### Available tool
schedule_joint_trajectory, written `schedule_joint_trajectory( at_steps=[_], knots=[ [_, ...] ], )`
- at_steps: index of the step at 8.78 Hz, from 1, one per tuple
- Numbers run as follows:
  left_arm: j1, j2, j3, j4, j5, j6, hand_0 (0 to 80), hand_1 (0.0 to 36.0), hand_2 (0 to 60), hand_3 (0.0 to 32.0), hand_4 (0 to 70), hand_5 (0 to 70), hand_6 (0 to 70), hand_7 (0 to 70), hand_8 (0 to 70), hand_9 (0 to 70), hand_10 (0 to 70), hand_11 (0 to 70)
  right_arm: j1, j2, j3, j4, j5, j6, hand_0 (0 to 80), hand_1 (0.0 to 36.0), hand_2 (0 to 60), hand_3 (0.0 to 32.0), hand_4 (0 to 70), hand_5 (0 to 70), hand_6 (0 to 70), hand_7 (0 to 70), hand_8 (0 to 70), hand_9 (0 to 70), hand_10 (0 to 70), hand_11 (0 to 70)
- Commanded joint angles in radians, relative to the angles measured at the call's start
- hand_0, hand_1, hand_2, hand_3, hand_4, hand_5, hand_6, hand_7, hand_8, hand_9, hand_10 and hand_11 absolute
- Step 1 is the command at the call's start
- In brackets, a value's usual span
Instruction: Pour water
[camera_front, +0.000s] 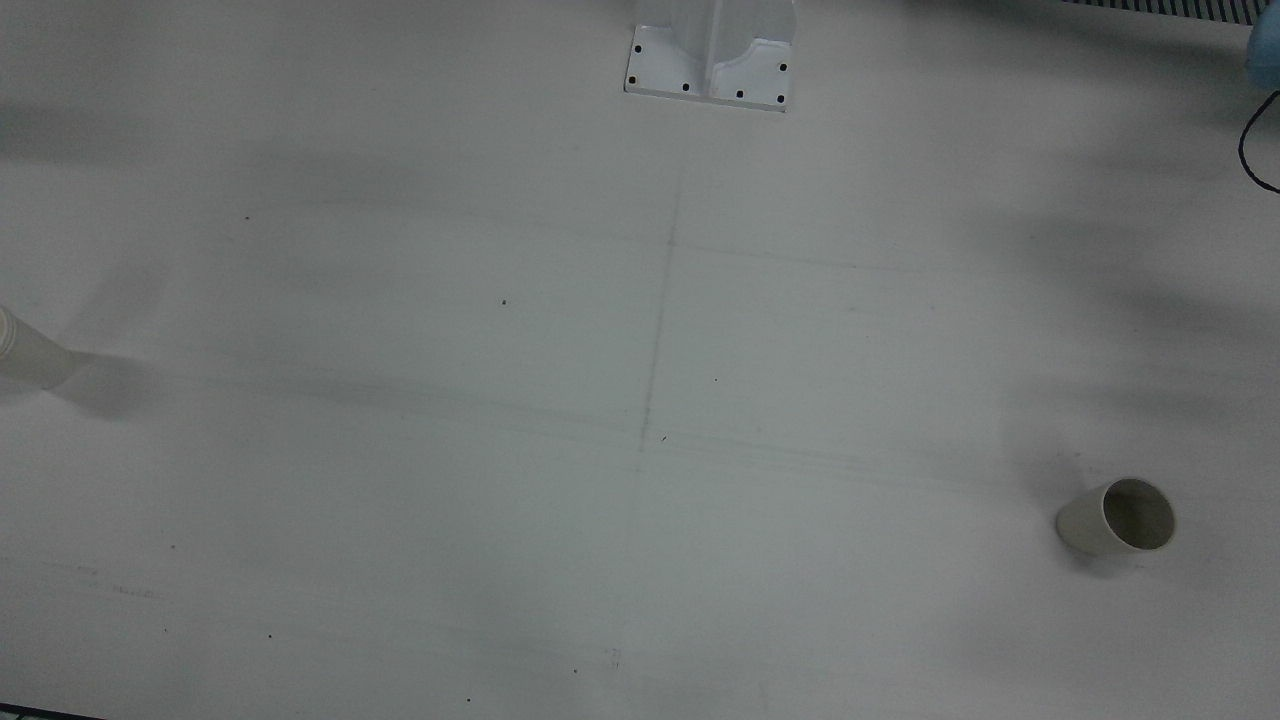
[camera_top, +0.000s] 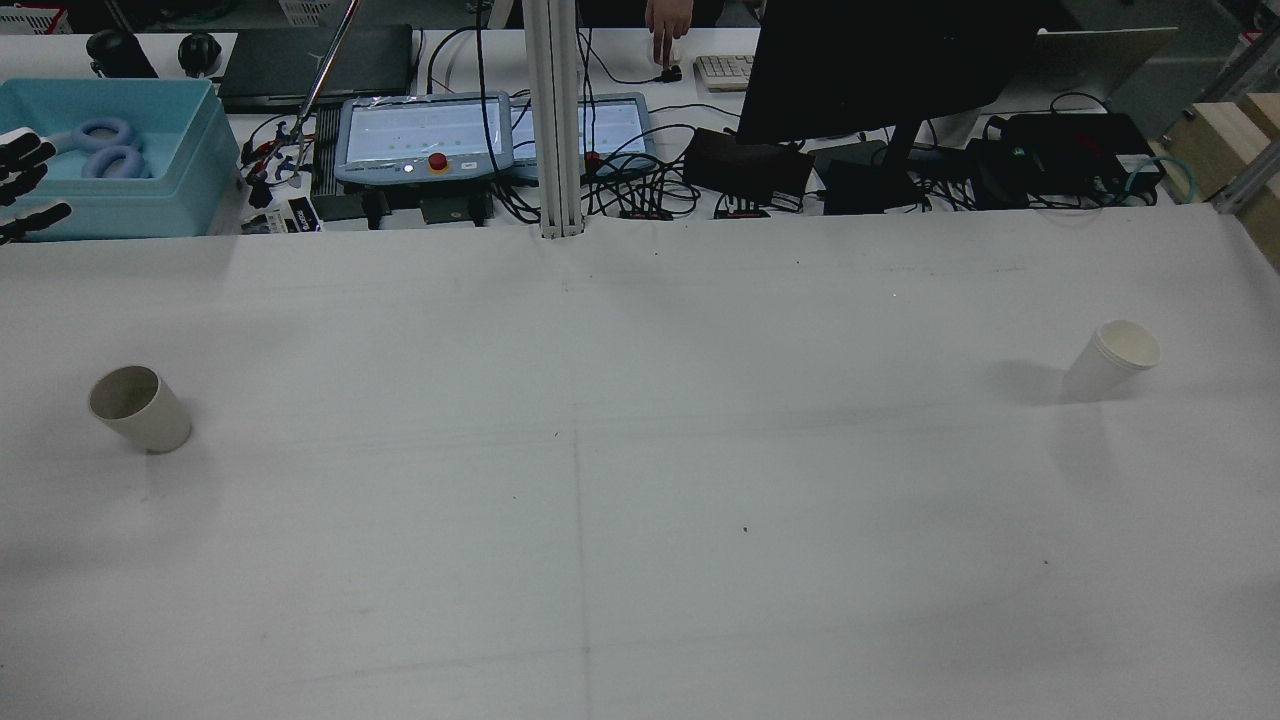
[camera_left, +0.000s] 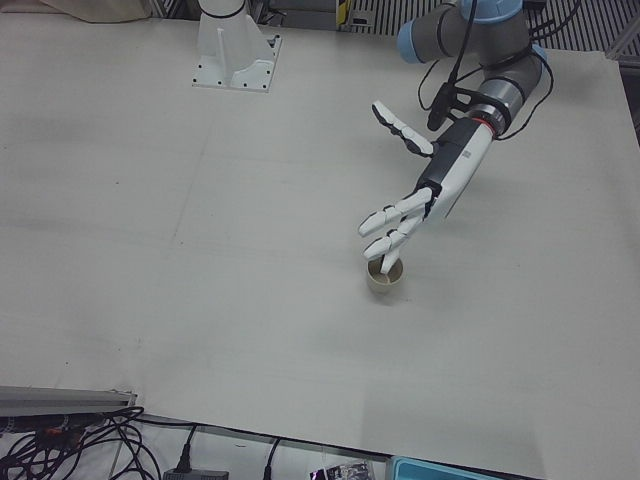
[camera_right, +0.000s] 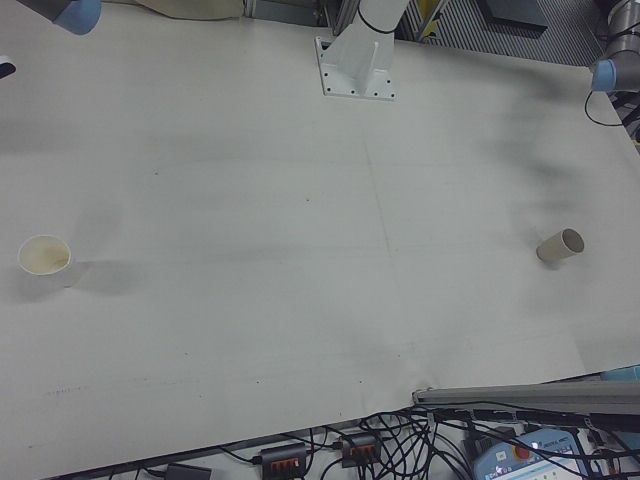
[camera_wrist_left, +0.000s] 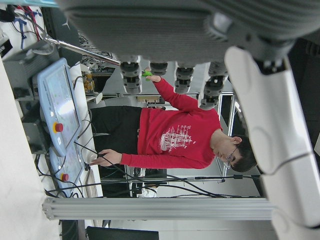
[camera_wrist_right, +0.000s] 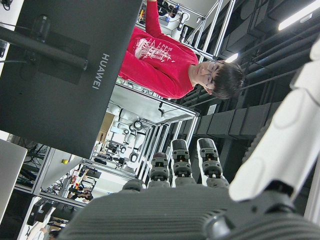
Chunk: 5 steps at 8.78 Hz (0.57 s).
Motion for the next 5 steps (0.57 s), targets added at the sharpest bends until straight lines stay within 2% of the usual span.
schedule_joint_trajectory(
  at_steps=[1,2,4,5],
  knots=[
    [0.0,0.04,0.248,-0.305,-0.001,0.135,65.4,14.0,0.0,0.0,25.6,1.2,6.6,11.7,2.9,2.5,8.9,15.3,-0.031,0.012,-0.028,-0.006,0.024,-0.038,48.4,8.3,0.0,0.0,15.4,15.7,17.1,23.1,12.0,14.8,0.0,0.9],
    [0.0,0.058,0.297,-0.362,0.001,0.185,69.2,16.3,0.0,0.0,23.0,0.0,4.6,9.8,1.9,1.6,8.4,14.8,-0.037,0.014,-0.025,-0.008,0.037,-0.057,48.5,9.1,0.0,0.0,15.5,15.6,16.7,22.7,11.8,14.7,0.0,0.7],
    [0.002,0.076,0.386,-0.468,0.005,0.288,66.1,15.4,0.0,0.0,23.9,0.2,5.0,9.3,1.4,1.4,8.8,15.3,-0.063,0.026,-0.044,-0.014,0.038,-0.093,49.1,10.1,0.0,0.0,18.7,17.6,18.3,25.1,12.7,16.0,0.2,1.0],
    [0.002,0.073,0.435,-0.507,0.007,0.314,65.0,14.9,0.0,0.0,24.4,0.5,4.9,8.9,1.2,1.1,8.5,14.8,-0.081,0.033,-0.069,-0.014,0.041,-0.094,49.0,10.1,0.0,0.0,20.0,18.6,19.6,27.3,13.9,18.3,1.0,2.5]
  ],
)
